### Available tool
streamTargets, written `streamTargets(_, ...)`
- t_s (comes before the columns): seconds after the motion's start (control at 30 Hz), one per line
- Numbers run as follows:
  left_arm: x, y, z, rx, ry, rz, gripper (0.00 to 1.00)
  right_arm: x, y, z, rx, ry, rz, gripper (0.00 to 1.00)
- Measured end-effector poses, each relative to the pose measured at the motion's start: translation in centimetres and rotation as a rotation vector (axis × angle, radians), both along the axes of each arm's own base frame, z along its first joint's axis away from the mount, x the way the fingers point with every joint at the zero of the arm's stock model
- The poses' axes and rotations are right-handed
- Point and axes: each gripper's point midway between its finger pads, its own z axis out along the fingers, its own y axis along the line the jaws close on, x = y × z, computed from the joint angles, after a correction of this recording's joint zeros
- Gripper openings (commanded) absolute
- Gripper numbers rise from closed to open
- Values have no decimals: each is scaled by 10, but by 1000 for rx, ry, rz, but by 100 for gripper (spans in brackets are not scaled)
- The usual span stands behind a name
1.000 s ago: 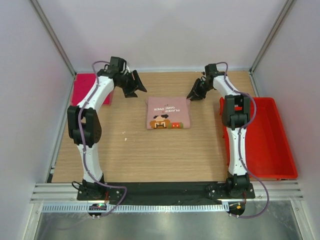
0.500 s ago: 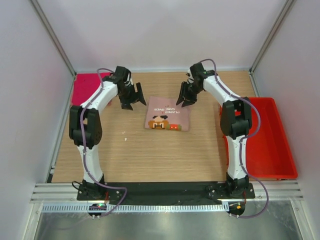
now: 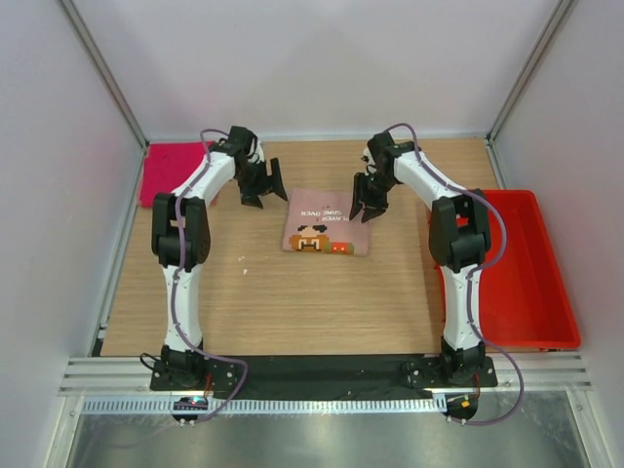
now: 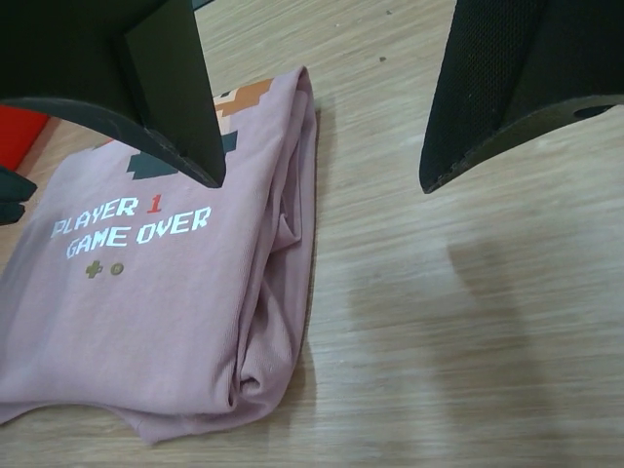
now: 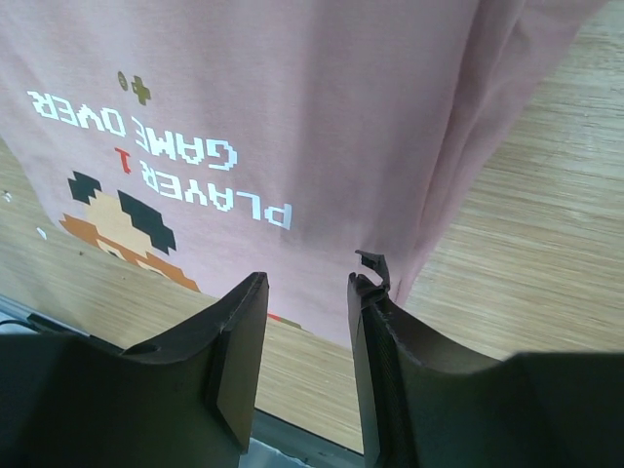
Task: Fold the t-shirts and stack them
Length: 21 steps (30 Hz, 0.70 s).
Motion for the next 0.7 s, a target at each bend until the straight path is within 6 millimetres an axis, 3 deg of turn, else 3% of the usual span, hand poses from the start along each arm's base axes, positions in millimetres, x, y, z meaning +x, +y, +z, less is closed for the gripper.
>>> streamTargets(0.23,27,-1,-15,-91,-1,-29,85,-7,-8,2,-11,10,-2,47)
streamTargets(0.4,47,-13,-19,-123,-39,-62,85,-6,-20,12,4,0,-27,47)
streamTargets(0.7,37,-44,-32,-73,-49,-111,82,4,-42,20,39,-18,-86,47)
